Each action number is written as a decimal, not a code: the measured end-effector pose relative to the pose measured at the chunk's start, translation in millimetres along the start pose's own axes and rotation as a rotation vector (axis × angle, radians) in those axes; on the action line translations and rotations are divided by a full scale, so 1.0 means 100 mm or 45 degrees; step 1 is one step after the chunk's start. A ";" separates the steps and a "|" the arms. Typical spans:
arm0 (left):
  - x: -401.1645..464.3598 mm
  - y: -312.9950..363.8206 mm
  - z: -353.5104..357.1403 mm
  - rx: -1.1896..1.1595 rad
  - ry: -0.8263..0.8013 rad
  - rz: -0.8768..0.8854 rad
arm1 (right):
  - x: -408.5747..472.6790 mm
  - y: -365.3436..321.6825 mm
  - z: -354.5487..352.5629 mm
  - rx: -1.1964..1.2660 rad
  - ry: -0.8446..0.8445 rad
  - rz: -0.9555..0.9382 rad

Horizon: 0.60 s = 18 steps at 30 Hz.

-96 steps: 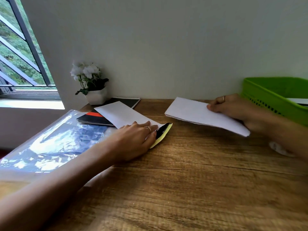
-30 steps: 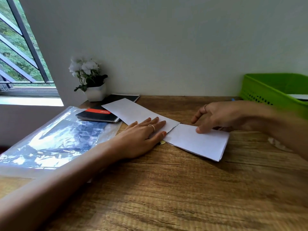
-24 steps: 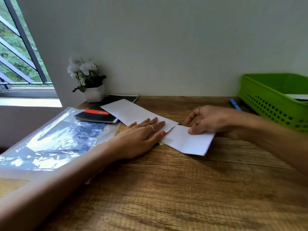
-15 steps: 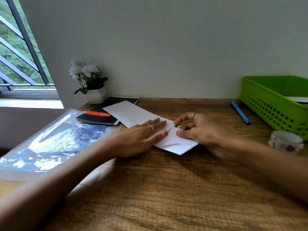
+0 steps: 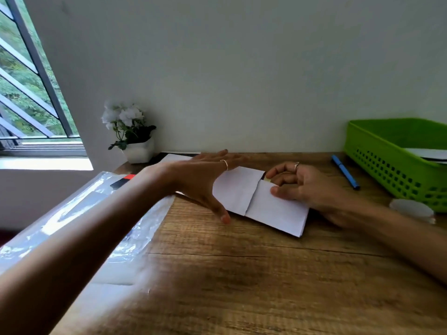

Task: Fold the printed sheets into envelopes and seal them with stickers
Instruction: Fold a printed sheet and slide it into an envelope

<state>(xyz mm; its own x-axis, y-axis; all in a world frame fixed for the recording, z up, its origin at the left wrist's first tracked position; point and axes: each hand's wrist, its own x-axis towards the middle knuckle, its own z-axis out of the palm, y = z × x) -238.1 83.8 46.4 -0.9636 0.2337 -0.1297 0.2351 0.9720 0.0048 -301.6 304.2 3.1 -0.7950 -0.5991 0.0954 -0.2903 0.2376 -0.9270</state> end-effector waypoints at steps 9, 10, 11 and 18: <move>0.13 0.00 0.19 -0.103 0.031 -0.004 | 0.00 0.02 -0.12 0.022 -0.061 -0.073; 0.13 -0.01 0.21 -0.089 0.060 -0.001 | 0.01 0.02 -0.12 0.014 -0.036 -0.074; 0.14 -0.03 0.24 -0.058 0.100 0.007 | 0.02 0.01 -0.13 0.007 -0.003 -0.067; 0.16 0.07 0.42 0.145 0.384 0.104 | 0.09 0.04 -0.14 0.031 0.231 0.002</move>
<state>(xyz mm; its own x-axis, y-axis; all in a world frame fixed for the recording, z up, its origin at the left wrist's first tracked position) -246.1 93.5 2.9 -0.9312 0.3248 0.1658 0.3098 0.9444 -0.1099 -317.2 310.3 5.6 -0.8791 -0.4503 0.1561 -0.2780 0.2184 -0.9354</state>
